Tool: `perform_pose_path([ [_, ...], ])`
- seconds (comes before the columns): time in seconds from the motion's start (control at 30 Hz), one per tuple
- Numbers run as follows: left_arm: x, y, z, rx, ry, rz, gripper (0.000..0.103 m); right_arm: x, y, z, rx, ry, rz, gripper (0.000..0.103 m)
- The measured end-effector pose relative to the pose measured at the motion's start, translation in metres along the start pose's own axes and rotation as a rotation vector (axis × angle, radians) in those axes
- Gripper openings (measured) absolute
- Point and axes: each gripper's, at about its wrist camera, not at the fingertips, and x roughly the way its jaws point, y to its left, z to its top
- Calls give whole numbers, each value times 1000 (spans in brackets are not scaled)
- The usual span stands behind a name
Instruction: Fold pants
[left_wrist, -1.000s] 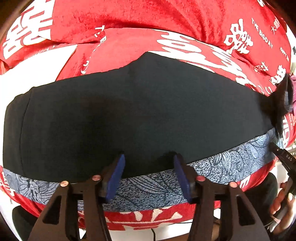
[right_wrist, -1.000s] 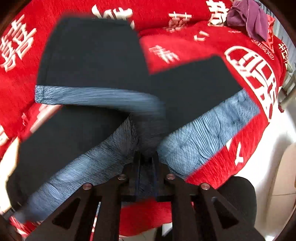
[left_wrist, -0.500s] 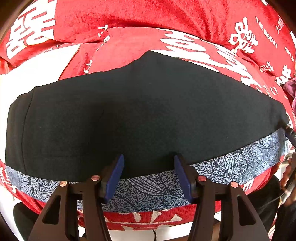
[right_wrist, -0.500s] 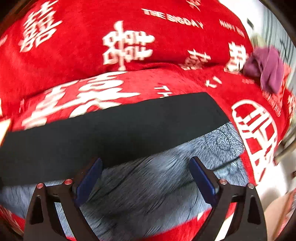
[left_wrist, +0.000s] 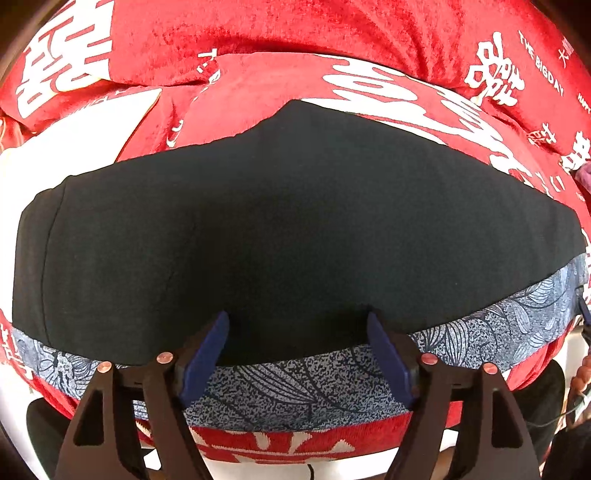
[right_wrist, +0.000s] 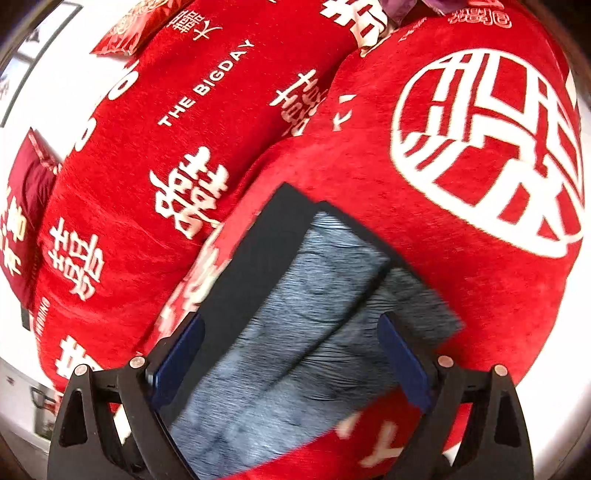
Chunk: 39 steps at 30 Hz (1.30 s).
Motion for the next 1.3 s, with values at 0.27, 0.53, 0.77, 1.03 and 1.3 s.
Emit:
perform_pose_path([
  [0.27,1,0,1,-8,7,3,80,21,7,16,-66,-79,18,89],
  [0.53,1,0,3,-9,16,5,81,50,11,30,-95,21,4,8],
  [0.77,-32,2,5,-14,-19,-77,81,-21,60,46,-146,-84,86,7],
  [1.03,-11,-7,-1,36,47,-90,81,-45,60,27,-209,-116,-44,7],
  [1.3,-20,-13,-7,65,9,-63,81,12,-3,8,-131,19,-191,17],
])
